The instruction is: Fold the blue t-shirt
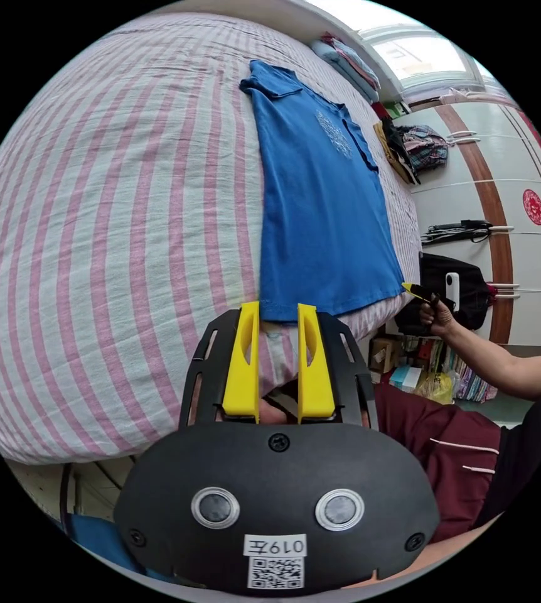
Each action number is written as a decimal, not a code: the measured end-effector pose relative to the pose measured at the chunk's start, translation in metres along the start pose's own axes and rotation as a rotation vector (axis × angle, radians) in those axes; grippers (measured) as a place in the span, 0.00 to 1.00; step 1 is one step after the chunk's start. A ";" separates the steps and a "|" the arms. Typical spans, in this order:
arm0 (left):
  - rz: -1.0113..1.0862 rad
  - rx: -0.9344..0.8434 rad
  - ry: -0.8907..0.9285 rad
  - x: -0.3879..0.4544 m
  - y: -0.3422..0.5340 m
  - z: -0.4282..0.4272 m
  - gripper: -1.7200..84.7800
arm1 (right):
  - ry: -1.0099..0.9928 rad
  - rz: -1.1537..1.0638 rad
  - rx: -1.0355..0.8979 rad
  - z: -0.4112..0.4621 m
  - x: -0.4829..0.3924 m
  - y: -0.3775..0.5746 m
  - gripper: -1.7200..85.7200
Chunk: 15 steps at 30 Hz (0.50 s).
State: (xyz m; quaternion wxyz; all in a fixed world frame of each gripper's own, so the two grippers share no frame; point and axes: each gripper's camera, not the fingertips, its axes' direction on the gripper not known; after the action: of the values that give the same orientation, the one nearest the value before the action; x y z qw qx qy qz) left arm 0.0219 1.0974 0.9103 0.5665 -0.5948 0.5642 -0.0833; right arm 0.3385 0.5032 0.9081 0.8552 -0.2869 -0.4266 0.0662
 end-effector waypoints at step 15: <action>-0.125 0.026 0.234 -0.048 -0.054 0.019 0.04 | -0.137 0.066 0.020 0.056 0.033 -0.035 0.07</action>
State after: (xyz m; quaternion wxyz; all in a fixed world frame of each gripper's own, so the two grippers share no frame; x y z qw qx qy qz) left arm 0.0505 1.1302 0.9715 0.4982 -0.6076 0.5871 -0.1948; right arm 0.3120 0.5102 0.9767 0.8241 -0.2872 -0.4738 0.1180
